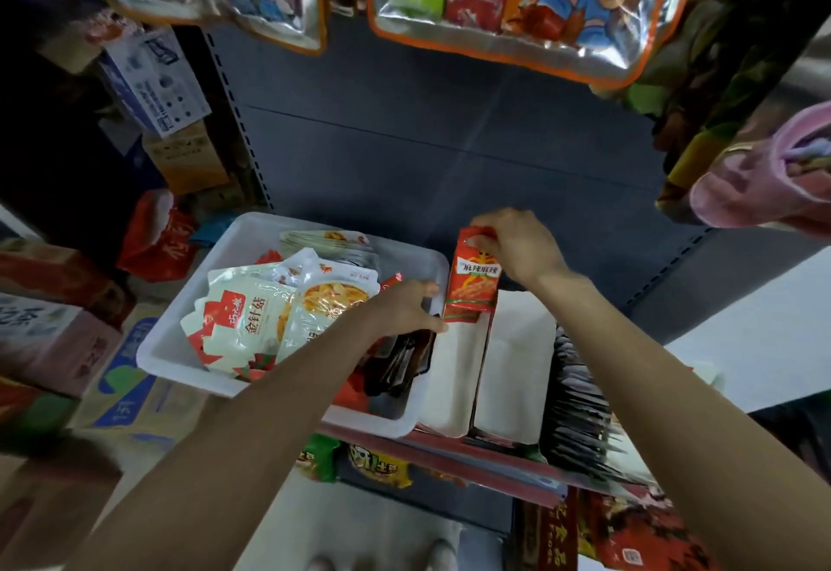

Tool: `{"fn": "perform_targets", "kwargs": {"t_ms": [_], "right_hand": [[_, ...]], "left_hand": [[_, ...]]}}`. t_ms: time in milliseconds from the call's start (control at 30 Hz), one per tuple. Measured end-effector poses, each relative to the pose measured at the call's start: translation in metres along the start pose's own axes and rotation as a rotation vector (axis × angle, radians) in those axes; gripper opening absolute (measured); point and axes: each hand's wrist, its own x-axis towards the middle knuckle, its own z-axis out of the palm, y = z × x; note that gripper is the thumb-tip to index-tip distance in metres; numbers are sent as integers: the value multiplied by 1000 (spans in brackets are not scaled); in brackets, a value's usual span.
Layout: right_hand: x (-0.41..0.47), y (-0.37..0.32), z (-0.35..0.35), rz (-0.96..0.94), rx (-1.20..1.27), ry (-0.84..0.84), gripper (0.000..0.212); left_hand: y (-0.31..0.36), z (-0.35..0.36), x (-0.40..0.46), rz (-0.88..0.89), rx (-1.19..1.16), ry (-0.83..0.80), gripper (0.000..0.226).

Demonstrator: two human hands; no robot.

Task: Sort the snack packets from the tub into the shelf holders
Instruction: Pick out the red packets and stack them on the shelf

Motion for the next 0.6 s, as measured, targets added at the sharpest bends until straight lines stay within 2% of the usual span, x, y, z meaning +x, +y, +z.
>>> {"fn": "perform_targets", "kwargs": {"t_ms": [267, 400, 600], "right_hand": [[-1, 2, 6, 6, -39, 39, 21], [-5, 10, 14, 75, -31, 4, 21], [-6, 14, -2, 12, -77, 23, 19]], "left_hand": [[-1, -3, 0, -12, 13, -53, 70], [-1, -4, 1, -11, 13, -49, 67], [1, -7, 3, -19, -32, -51, 71]]}}
